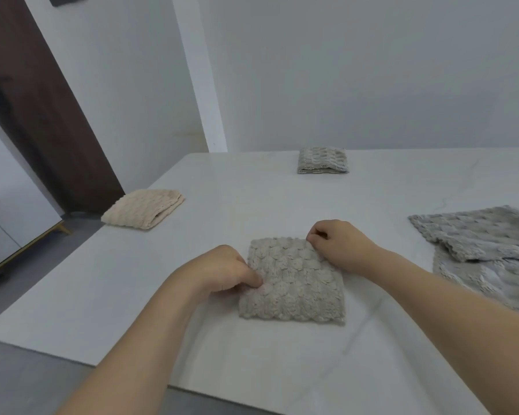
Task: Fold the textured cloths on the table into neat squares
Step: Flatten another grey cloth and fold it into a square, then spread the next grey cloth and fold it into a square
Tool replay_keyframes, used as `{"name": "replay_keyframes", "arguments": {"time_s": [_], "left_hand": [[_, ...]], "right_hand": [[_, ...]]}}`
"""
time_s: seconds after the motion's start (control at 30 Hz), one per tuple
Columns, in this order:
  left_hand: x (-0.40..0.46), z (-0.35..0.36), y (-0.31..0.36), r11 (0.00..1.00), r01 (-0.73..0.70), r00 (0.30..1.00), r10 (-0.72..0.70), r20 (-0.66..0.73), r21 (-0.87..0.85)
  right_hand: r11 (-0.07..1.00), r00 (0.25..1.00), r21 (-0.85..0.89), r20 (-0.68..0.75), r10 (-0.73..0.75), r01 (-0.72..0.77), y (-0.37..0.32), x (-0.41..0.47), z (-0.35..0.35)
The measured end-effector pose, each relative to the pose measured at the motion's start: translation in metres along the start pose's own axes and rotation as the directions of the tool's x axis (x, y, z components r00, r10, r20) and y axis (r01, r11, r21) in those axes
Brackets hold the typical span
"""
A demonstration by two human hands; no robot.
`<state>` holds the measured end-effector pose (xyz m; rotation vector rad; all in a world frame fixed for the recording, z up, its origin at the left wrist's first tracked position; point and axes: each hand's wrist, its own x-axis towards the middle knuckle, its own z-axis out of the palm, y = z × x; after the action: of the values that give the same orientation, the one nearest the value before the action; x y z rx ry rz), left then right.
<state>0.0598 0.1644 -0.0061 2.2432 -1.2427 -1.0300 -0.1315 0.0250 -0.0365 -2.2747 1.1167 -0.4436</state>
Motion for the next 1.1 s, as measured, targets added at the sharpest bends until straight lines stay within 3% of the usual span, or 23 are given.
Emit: {"name": "replay_keyframes", "arguments": {"time_s": [0.4,0.8,0.9,1.0,1.1], "left_hand": [[-0.043,-0.001,-0.018,0.995,-0.014,0.990,0.000,0.139,0.095],[-0.060,0.000,-0.012,0.965,0.008,0.973,-0.068,0.222,0.261],[-0.057,-0.002,0.007,0.892,0.036,0.997,-0.066,0.051,0.452],[-0.048,0.006,0.036,0.860,-0.030,0.972,0.143,-0.185,0.509],[-0.034,0.024,0.072,0.852,-0.176,0.936,0.301,-0.185,0.493]], "right_hand": [[0.999,0.991,0.036,0.135,-0.017,0.012,-0.017,-0.050,-0.004],[0.998,0.988,0.060,0.151,-0.041,0.033,-0.019,-0.073,0.001],[0.996,0.995,0.057,0.069,-0.072,0.068,-0.014,-0.066,-0.013],[0.997,0.995,0.008,-0.058,-0.079,0.079,-0.003,-0.056,-0.043],[1.000,0.991,-0.020,-0.131,-0.024,0.021,0.021,-0.049,-0.076]]}}
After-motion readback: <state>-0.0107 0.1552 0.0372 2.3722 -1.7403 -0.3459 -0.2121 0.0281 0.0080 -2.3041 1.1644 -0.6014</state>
